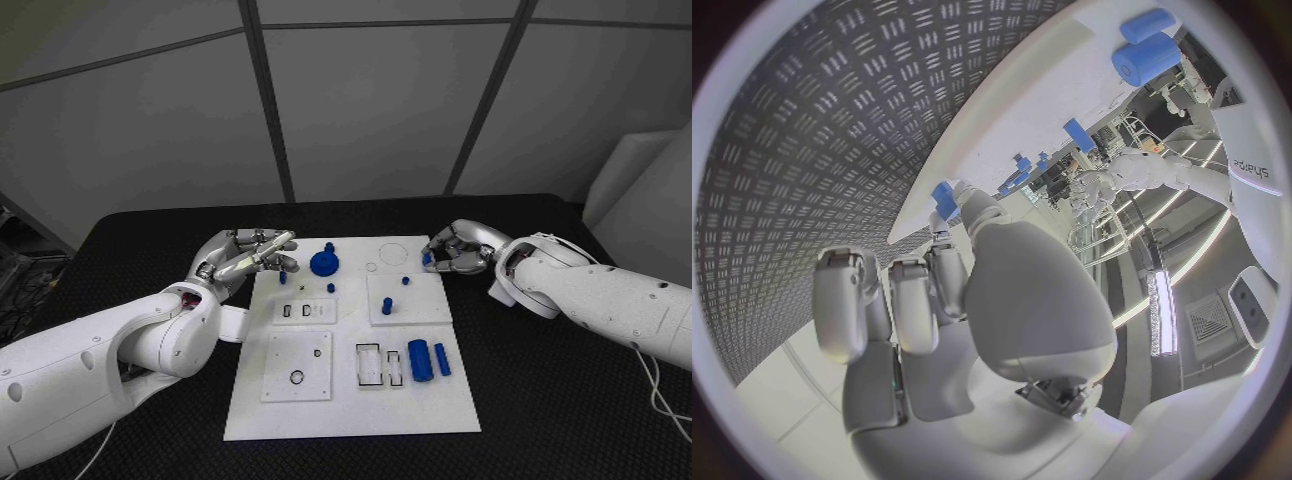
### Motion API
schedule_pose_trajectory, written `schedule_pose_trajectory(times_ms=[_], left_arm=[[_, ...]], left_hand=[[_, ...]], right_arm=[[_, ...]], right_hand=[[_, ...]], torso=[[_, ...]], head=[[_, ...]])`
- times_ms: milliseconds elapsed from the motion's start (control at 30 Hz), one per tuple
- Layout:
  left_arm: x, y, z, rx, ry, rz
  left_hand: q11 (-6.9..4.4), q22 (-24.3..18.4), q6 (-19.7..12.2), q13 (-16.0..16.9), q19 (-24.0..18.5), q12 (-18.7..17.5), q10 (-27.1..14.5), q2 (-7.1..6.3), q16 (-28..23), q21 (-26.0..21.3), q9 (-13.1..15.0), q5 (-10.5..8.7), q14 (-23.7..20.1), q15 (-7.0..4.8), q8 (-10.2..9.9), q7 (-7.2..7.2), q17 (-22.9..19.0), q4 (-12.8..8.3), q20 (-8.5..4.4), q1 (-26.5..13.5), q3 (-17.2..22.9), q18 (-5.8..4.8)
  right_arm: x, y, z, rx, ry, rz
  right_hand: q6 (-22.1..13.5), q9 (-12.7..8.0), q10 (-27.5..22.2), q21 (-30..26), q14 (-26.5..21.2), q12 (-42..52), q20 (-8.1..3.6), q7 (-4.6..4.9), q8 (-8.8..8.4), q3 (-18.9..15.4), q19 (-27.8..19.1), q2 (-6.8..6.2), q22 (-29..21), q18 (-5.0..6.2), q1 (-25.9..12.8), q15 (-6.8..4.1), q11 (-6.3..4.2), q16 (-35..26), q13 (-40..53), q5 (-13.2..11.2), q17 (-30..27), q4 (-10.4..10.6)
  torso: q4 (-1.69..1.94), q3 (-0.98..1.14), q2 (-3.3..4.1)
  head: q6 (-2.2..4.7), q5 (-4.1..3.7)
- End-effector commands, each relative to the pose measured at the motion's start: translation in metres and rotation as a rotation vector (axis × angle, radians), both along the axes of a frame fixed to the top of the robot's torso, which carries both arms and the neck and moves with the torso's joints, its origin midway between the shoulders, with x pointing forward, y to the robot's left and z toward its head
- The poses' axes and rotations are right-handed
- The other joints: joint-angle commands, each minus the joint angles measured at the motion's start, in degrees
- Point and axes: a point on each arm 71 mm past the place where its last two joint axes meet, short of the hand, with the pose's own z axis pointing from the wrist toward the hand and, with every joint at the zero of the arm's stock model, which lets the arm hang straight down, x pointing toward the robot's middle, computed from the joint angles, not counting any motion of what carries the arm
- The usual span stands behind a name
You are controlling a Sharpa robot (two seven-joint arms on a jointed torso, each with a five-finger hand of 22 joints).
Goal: Assemble the parts on the task board
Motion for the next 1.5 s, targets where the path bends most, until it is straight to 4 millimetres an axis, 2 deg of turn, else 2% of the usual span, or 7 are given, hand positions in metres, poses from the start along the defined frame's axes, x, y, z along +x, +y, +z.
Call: schedule_pose_trajectory(times_ms=[33, 400, 500, 867, 1067, 1233, 1500], left_arm=[[0.000, -0.001, 0.000, 0.002, 0.004, -0.014], [0.000, -0.001, 0.000, 0.002, 0.005, -0.014], [0.000, -0.001, 0.000, 0.003, 0.006, -0.014], [-0.001, 0.001, 0.000, 0.004, 0.007, -0.013], [0.000, 0.003, 0.000, 0.007, 0.007, -0.009], [0.000, 0.005, 0.000, 0.010, 0.008, -0.003], [0.004, 0.013, -0.002, 0.019, 0.007, 0.017]], left_hand=[[0.38, 0.0, 0.1, 0.1, -0.2, -0.2, -0.1, 0.26, -0.3, 0.1, 0.0, -0.33, -0.2, 0.00, -0.3, 0.33, 0.1, 0.0, 0.10, 0.0, 0.3, -1.13], [0.38, 0.0, 0.1, 0.1, -0.2, -0.2, -0.1, 0.26, -0.3, 0.1, 0.0, -0.33, -0.2, 0.00, -0.3, 0.33, 0.1, 0.0, 0.10, 0.0, 0.3, -1.13], [0.38, 0.0, 0.1, 0.1, -0.2, -0.2, -0.1, 0.26, -0.3, 0.1, 0.0, -0.33, -0.2, 0.00, -0.3, 0.33, 0.1, 0.0, 0.10, 0.0, 0.3, -1.13], [0.40, 0.0, 0.1, 0.1, -0.3, -0.2, -0.1, 0.26, -0.3, 0.1, -0.1, -0.36, -0.2, 0.01, -0.4, 0.36, 0.1, 0.0, 0.11, 0.0, 0.3, -1.13], [0.40, 0.0, 0.1, 0.1, -0.3, -0.2, -0.1, 0.26, -0.3, 0.1, -0.1, -0.36, -0.2, 0.01, -0.4, 0.36, 0.1, 0.0, 0.11, 0.0, 0.3, -1.13], [0.40, 0.0, 0.1, 0.1, -0.3, -0.2, -0.1, 0.26, -0.3, 0.1, -0.1, -0.36, -0.2, 0.01, -0.4, 0.36, 0.1, 0.0, 0.11, 0.0, 0.3, -1.13], [0.41, 0.0, 0.1, 0.1, -0.3, -0.3, -0.1, 0.25, -0.3, 0.1, -0.1, -0.41, -0.2, 0.02, -0.4, 0.37, 0.1, -0.1, 0.11, 0.0, 0.3, -1.14]], right_arm=[[0.001, 0.001, 0.001, 0.005, -0.006, -0.005], [0.001, 0.002, 0.002, 0.008, -0.016, -0.010], [0.002, 0.001, 0.002, 0.009, -0.024, -0.018], [-0.003, 0.006, 0.008, 0.026, -0.067, -0.025], [-0.013, 0.014, 0.018, 0.038, -0.083, -0.020], [-0.021, 0.038, 0.033, 0.059, -0.098, 0.011], [-0.037, 0.108, 0.047, 0.076, -0.112, 0.112]], right_hand=[[0.5, 0.0, 0.4, 0.0, 5.5, 0.2, -0.08, -0.01, 0.37, -0.2, 0.3, 0.73, 5.1, -0.42, 0.0, -0.22, -0.16, 0.3, 4.1, -0.1, 11.9, 0.1], [4.9, 1.0, 0.9, 0.2, 5.5, 0.7, -0.79, -1.61, 2.57, 1.2, 0.6, 3.24, 5.5, -0.48, 1.1, -1.19, -1.46, 0.4, 4.7, -0.1, 12.1, -0.4], [6.2, 1.5, 1.1, 0.3, 5.5, 0.8, -1.36, -2.32, 3.30, 2.2, 0.7, 4.31, 5.6, -0.52, 1.7, -1.78, -2.10, 0.5, 4.8, -1.9, 12.3, -0.8], [5.9, 1.6, 1.1, 0.4, 5.6, 0.7, -1.66, -2.36, 3.18, 2.8, 0.8, 4.57, 5.9, -0.59, 2.0, -1.98, -2.23, 0.5, 4.8, -1.7, 12.5, -1.3], [5.8, 1.6, 1.1, 0.5, 5.6, 0.7, -1.69, -2.33, 3.13, 2.8, 0.9, 4.59, 6.1, -0.63, 2.0, -1.99, -2.21, 0.6, 4.8, -1.5, 12.6, -1.3], [5.7, 1.6, 1.1, 0.5, 5.6, 0.6, -1.71, -2.28, 3.06, 3.0, 1.0, 4.70, 6.2, -0.66, 2.0, -1.98, -2.18, 0.6, 4.7, -1.5, 12.7, -1.3], [5.6, 1.6, 1.0, 0.5, 5.6, 0.5, -1.72, -2.20, 3.00, 2.9, 1.0, 4.56, 6.1, -0.64, 1.7, -1.95, -2.12, 0.5, 4.6, -1.6, 12.5, -1.3]], torso=[[0.02, 0.00, 0.00], [-0.03, 0.02, 0.04], [0.02, 0.00, -0.02], [-0.15, 0.05, -0.04], [-0.15, -0.10, -0.18], [-0.41, -0.18, -0.38], [-0.40, -0.37, -0.68]], head=[[0.00, 0.03], [-0.18, -0.01], [-0.23, -0.09], [-0.16, -0.05], [-0.02, -0.17], [0.03, 0.42], [-0.24, 1.76]])
